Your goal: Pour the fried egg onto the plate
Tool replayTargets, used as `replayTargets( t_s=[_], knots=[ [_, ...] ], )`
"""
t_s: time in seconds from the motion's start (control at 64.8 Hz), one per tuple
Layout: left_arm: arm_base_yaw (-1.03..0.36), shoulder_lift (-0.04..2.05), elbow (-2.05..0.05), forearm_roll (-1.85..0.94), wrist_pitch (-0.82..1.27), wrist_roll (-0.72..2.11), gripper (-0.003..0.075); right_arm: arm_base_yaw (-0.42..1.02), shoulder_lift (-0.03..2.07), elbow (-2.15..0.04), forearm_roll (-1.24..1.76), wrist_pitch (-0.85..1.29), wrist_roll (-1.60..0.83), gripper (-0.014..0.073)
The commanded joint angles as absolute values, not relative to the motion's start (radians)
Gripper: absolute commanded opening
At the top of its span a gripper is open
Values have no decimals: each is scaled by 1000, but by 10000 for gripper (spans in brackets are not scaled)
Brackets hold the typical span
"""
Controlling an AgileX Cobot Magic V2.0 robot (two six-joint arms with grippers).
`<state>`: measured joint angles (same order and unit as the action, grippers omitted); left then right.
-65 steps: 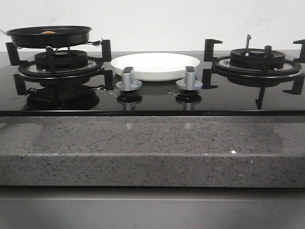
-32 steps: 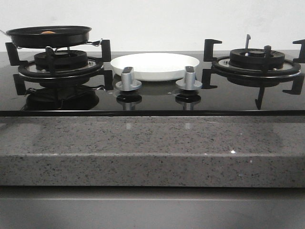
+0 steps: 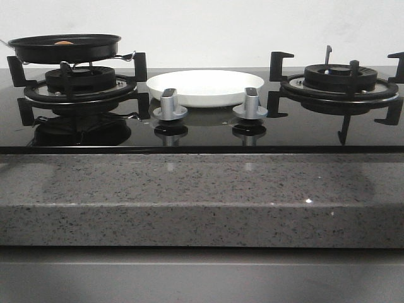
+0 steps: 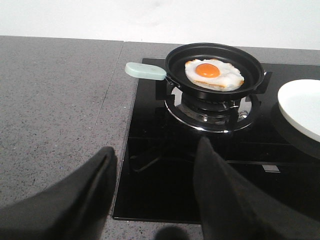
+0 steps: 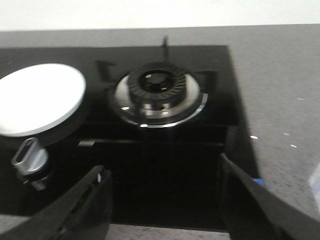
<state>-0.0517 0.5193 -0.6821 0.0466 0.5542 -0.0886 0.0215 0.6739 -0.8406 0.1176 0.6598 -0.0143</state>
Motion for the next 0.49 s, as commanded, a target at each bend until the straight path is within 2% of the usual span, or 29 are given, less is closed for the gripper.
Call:
replayTargets(
  t_s=[0.0, 0.293, 0.479],
  knots=[
    [-48, 530, -718, 49, 473, -98, 330, 59, 754, -932, 181, 654, -101, 519],
    [-48, 530, -718, 49, 473, -98, 312, 241, 1091, -1125, 240, 781, -151, 530],
    [-48, 530, -718, 49, 473, -98, 312, 265, 1312, -1313, 242, 901, -134, 530]
  ],
)
